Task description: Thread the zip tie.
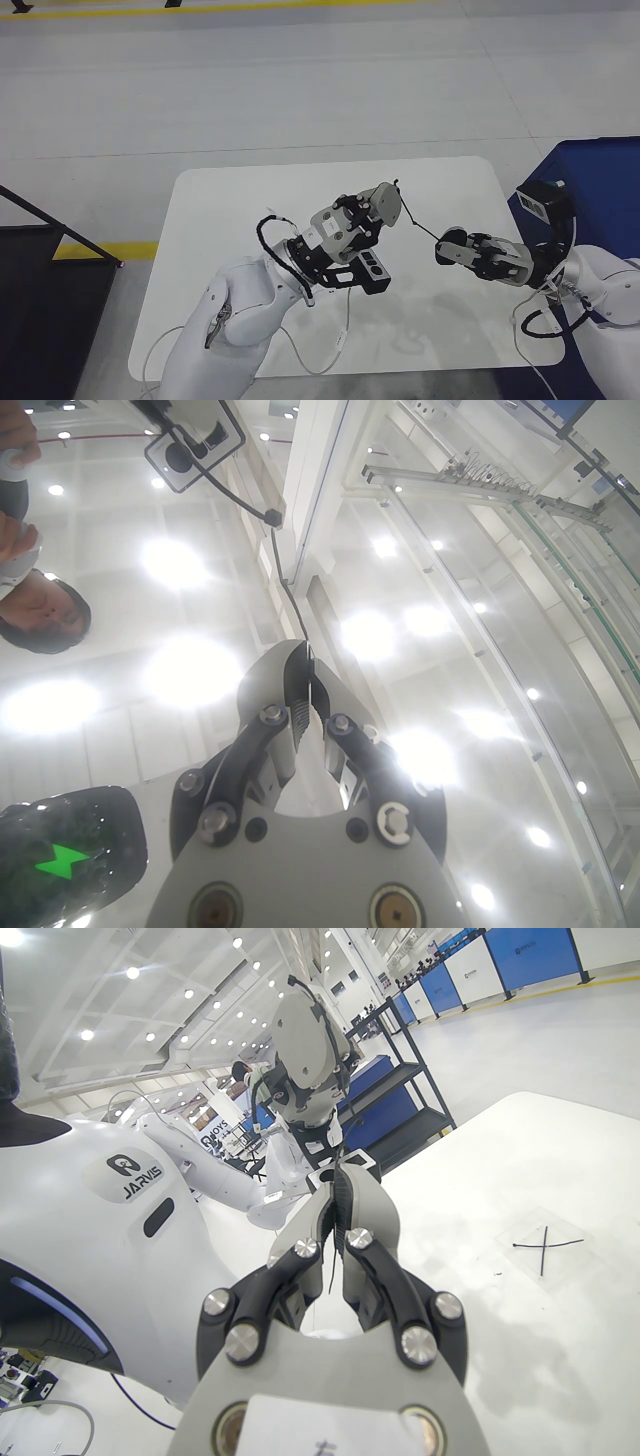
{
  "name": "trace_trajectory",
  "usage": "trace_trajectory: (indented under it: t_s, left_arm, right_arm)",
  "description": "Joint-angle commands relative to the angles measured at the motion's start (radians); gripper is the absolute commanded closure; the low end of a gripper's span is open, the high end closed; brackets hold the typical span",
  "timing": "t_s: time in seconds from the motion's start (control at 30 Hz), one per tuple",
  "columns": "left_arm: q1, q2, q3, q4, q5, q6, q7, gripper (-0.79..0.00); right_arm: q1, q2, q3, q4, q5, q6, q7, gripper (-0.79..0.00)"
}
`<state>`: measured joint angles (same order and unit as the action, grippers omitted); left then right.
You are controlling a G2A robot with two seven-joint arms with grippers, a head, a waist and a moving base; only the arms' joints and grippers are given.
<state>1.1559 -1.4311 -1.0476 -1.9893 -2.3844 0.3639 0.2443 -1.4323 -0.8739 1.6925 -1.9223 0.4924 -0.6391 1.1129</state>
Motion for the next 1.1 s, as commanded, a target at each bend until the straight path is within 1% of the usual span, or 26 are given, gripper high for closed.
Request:
trace_trajectory:
  t_s: [0.0, 0.2, 0.33, 0.63, 1.07]
  left_arm:
    - [0.001, 0.0, 0.0, -0.001, -0.001, -0.001, 0.002, 0.0]
    - [-0.001, -0.001, -0.001, 0.0, -0.005, -0.007, 0.001, 0.0]
    - [-0.008, -0.003, -0.004, 0.006, -0.005, -0.021, -0.026, 0.0]
    - [-0.011, -0.005, 0.007, 0.01, -0.009, -0.024, -0.009, 0.0]
    - [0.0, -0.004, 0.001, 0.002, -0.015, -0.026, 0.015, 0.0]
  right_arm:
    - [0.0, 0.0, 0.0, 0.0, 0.0, 0.0, 0.0, 0.0]
    - [0.0, 0.0, 0.0, 0.0, 0.0, 0.0, 0.0, 0.0]
    - [0.0, 0.0, 0.0, 0.0, 0.0, 0.0, 0.0, 0.0]
    - [0.0, 0.0, 0.0, 0.0, 0.0, 0.0, 0.0, 0.0]
    - [0.0, 0.0, 0.0, 0.0, 0.0, 0.0, 0.0, 0.0]
